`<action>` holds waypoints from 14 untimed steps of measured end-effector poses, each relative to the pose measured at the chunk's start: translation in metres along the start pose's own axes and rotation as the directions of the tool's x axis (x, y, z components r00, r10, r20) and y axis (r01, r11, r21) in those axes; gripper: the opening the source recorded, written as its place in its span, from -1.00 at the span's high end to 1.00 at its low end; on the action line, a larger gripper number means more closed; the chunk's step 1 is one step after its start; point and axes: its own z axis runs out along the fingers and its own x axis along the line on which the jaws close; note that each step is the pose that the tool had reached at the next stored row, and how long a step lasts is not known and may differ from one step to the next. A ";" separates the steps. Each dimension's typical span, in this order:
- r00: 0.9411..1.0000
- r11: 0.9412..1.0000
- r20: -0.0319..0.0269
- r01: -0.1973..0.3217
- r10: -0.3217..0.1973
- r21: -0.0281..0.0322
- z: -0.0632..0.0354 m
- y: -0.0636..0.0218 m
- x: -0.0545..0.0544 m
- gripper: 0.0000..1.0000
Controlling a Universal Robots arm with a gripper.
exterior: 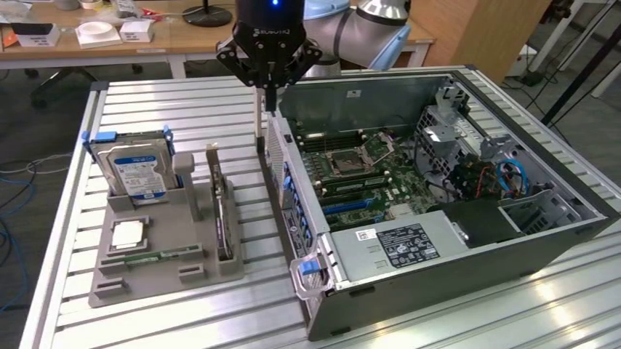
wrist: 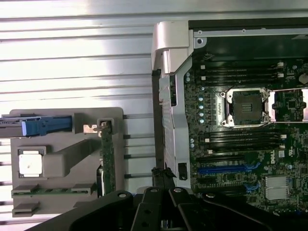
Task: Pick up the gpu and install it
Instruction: 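Reach for the gpu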
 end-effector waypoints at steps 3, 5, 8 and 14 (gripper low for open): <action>1.000 1.000 0.000 0.000 0.000 0.000 -0.0001 -0.0002 0.003 0.79; 1.000 1.000 0.000 0.000 0.000 0.000 -0.0001 -0.0004 0.005 0.79; 1.000 1.000 0.000 0.000 0.000 0.000 -0.0002 -0.0005 0.007 0.79; 1.000 1.000 0.000 0.000 0.000 0.000 -0.0003 -0.0010 0.013 0.79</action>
